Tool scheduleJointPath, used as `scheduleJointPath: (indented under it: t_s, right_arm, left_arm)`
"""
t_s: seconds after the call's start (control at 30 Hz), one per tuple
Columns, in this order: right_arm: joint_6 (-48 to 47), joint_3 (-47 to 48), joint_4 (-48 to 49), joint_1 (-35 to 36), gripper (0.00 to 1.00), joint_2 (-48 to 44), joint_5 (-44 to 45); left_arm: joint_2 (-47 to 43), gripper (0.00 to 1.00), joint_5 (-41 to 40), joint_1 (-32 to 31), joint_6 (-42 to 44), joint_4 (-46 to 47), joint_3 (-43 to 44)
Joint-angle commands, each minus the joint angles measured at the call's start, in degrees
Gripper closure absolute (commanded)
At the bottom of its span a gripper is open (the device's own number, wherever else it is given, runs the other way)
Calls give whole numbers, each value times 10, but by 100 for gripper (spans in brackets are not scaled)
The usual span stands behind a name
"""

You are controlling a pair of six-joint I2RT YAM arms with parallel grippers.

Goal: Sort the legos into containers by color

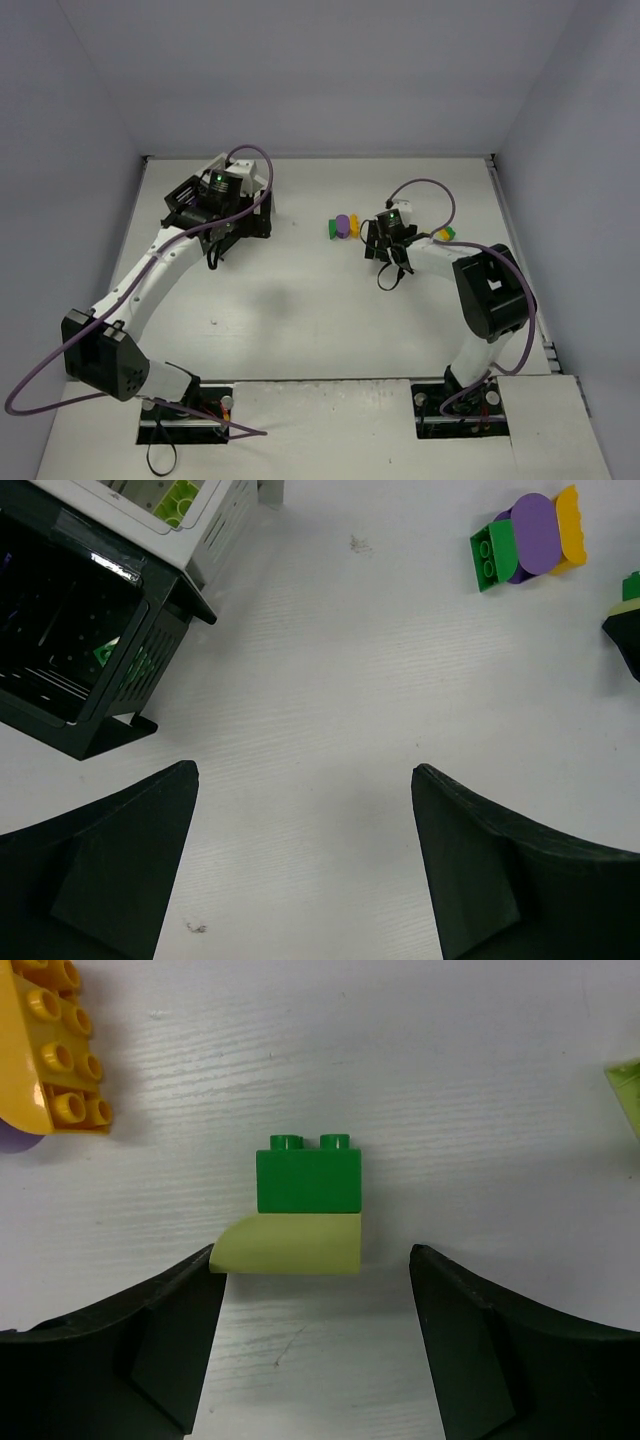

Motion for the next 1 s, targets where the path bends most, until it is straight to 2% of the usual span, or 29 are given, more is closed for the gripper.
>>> scheduleJointPath:
  t_s: [0.0, 0.23, 0.27, 0.3, 0.5, 0.57, 0.77, 0.87, 0.97]
  right_arm:
    - [6, 32, 16, -2, 31, 7, 30]
    - [19, 35, 34, 1, 34, 37, 26]
    - [20, 29, 40, 4, 45, 44, 25]
    - [20, 29, 40, 4, 45, 43, 25]
    - [13, 5, 54, 7, 77, 17, 23]
    - [4, -3, 58, 12, 79, 4, 22]
    - [-77, -49, 118, 29, 100, -63, -54]
    - [-123, -75, 142, 61, 100, -123, -86]
    - [-209, -100, 166, 117, 100, -185, -97]
  left_arm:
    - [-1, 19, -9, 0, -6, 27, 13]
    - [7, 19, -6, -1, -8, 26, 15]
    - [9, 19, -8, -1, -8, 25, 14]
    - [9, 19, -8, -1, -7, 25, 15]
    - [8, 19, -4, -1, -8, 25, 15]
    - [7, 19, -3, -1, -8, 26, 15]
    - [-2, 19, 37, -1, -5, 35, 13]
    - [-17, 19, 77, -1, -2, 46, 10]
    - [-35, 19, 126, 1, -2, 60, 7]
